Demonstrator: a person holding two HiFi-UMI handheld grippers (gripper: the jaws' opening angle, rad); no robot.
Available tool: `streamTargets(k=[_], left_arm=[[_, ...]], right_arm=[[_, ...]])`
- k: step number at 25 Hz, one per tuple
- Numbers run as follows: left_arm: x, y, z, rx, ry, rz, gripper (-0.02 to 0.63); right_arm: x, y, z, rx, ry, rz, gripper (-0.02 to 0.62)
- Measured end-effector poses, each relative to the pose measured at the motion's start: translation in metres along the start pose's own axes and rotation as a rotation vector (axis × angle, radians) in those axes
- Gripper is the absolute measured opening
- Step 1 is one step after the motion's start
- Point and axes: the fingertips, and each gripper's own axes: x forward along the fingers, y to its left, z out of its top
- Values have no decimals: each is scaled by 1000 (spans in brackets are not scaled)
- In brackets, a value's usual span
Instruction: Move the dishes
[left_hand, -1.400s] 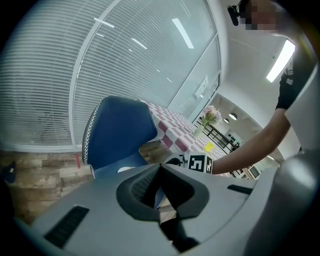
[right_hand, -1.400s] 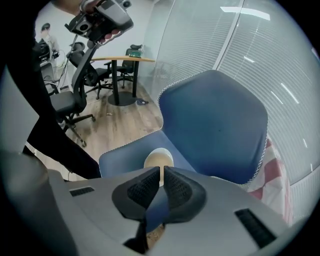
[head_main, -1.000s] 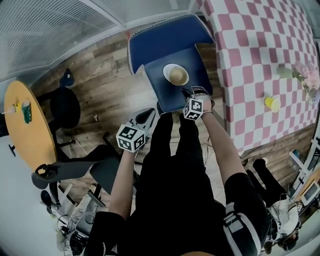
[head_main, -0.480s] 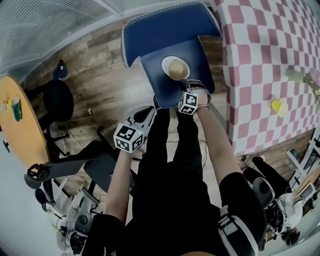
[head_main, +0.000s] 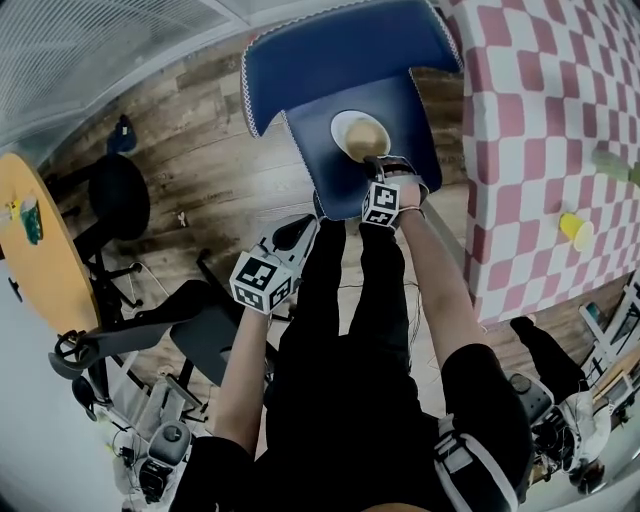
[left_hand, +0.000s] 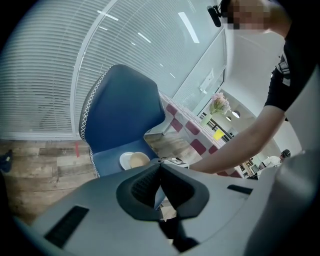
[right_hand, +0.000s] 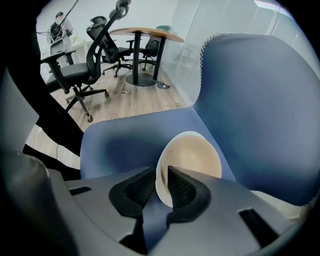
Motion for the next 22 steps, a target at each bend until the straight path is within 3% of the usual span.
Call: streamTargets(k=[12, 22], left_arm=[[-3, 1, -17, 4, 44, -7, 21], [-23, -26, 12, 58, 36, -61, 21]], right_arm=[[11, -8, 2, 40, 19, -16, 32], [-39, -17, 9, 76, 45, -41, 29]])
